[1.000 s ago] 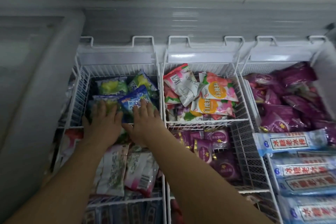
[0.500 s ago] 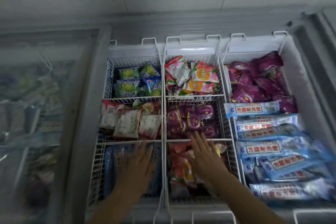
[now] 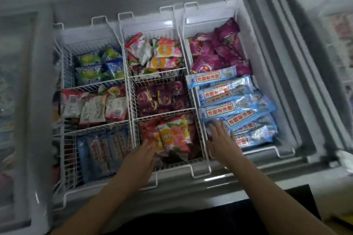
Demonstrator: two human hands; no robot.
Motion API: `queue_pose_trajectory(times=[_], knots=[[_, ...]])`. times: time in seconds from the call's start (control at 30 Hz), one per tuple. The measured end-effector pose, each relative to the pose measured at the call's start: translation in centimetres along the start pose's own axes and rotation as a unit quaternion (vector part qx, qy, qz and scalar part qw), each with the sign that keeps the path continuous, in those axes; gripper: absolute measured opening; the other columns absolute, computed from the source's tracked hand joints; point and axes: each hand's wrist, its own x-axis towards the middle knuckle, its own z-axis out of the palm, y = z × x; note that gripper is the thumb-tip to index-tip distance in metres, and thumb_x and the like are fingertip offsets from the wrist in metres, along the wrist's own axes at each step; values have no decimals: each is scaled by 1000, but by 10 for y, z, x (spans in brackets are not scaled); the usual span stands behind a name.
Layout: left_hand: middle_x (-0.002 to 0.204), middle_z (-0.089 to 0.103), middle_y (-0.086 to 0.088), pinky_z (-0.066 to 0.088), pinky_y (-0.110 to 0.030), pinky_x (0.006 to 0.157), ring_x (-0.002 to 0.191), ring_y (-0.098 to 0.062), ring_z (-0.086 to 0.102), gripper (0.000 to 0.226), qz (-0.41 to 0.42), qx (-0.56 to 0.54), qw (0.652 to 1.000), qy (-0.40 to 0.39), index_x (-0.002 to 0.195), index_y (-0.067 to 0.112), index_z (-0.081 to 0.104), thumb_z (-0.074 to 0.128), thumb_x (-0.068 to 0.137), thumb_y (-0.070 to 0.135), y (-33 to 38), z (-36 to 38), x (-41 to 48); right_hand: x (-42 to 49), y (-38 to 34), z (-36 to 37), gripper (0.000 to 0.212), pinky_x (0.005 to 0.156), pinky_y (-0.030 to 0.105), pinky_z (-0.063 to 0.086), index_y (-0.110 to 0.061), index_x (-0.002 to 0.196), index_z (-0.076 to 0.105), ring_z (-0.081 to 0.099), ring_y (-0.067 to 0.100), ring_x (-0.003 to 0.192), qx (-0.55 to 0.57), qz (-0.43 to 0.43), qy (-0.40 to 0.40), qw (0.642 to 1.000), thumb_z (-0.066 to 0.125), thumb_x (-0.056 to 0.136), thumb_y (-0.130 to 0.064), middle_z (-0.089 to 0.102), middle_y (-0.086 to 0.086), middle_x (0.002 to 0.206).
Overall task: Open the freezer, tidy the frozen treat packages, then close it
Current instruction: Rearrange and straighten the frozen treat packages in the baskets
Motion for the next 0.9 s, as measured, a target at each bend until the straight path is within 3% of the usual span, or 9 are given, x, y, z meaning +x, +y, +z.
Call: queue_pose_trajectory(times=[0.13,0.23,0.33,0.6,0.67,0.77,0.9], knots=[[130,56,-1,41,-29,96,121,-20,51,34,52,-22,998,28,130,16,54,39,102,28,35,-11,50,6,36,-11,65,118,56,10,-19,150,11,-1,32,149,16,23,37,999,48,98,-29,3,9,162],[122,59,-2,45,-33,90,112,-21,55,27,82,-20,996,41,121,14,59,51,96,21,69,-14,98,14,60,-25,49,115,53,24,-14,140,34,20,34,142,-4,43,100,994,47,93,-12,25,13,154],[118,60,-8,46,-36,93,111,-25,55,30,114,-14,990,75,121,8,61,58,92,15,106,-14,148,32,79,-40,53,104,52,36,-10,135,44,34,37,131,-25,40,162,986,53,84,1,37,16,144],[114,59,-6,45,-39,88,109,-27,54,34,44,-2,992,121,117,10,56,66,88,25,165,-14,245,96,87,-78,66,105,49,34,-12,136,48,35,34,131,-38,-38,217,975,60,74,9,41,12,143],[119,55,-6,46,-39,89,112,-25,53,41,21,8,994,106,122,13,52,66,88,31,166,-10,256,114,83,-84,55,107,45,32,-12,132,53,37,31,130,-34,-70,192,978,59,80,4,46,10,140],[122,53,-10,47,-39,89,111,-26,54,57,6,19,996,88,130,11,45,69,85,37,162,1,261,140,72,-91,39,106,44,33,-15,127,59,42,27,127,-81,-109,94,986,59,88,-8,52,6,133],[115,58,-11,48,-36,79,102,-26,59,52,-6,14,999,52,121,9,50,69,84,39,158,16,247,155,69,-95,43,106,54,33,-19,129,58,37,26,131,-133,-90,1,987,67,88,-26,48,4,137]])
